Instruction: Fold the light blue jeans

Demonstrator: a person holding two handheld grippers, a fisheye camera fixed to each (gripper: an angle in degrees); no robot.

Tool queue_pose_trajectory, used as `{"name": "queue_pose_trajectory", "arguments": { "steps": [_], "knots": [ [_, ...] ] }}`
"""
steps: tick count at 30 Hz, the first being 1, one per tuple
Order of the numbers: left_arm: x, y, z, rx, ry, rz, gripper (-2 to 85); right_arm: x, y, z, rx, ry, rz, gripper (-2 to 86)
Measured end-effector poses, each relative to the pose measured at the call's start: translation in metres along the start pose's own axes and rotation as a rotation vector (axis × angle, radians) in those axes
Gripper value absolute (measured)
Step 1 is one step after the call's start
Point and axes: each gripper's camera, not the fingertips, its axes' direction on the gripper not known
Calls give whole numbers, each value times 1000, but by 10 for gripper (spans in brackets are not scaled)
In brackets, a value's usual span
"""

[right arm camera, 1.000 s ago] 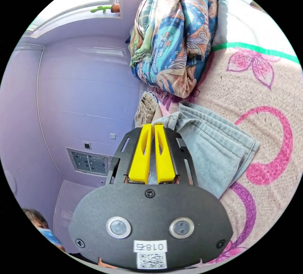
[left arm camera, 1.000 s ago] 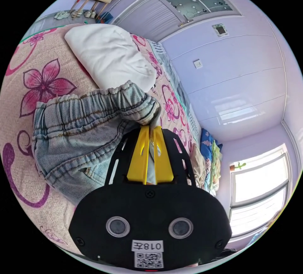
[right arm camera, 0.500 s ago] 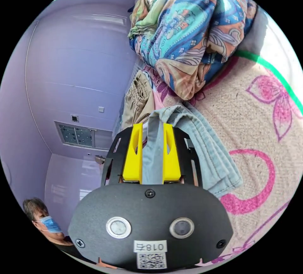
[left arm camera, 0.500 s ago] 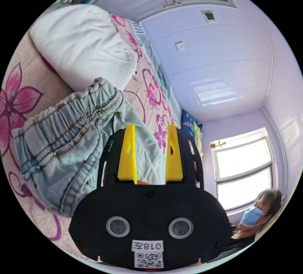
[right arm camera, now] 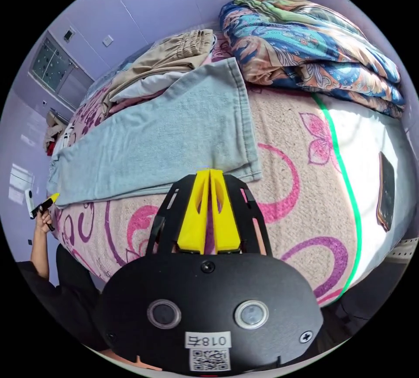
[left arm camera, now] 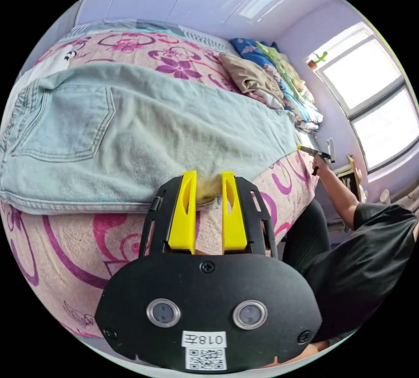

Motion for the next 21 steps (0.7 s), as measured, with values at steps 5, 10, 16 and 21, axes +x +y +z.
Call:
{"name": "queue_pose_trajectory", "arguments": {
  "steps": [5,10,16,21],
  "knots": [
    [22,8,-22,107,30,-54,91,-5,11,-31,159,86,-19,58],
    [41,22,-27,145,62,-129,94,19,-8,-14,143,66,82,89],
    [62,37,-36,152,36,-165,90,38,-24,-7,172,9,156,63],
    [72,37,-50,158,9,-164,89,44,-19,-49,218,-11,163,48]
  ]
}}
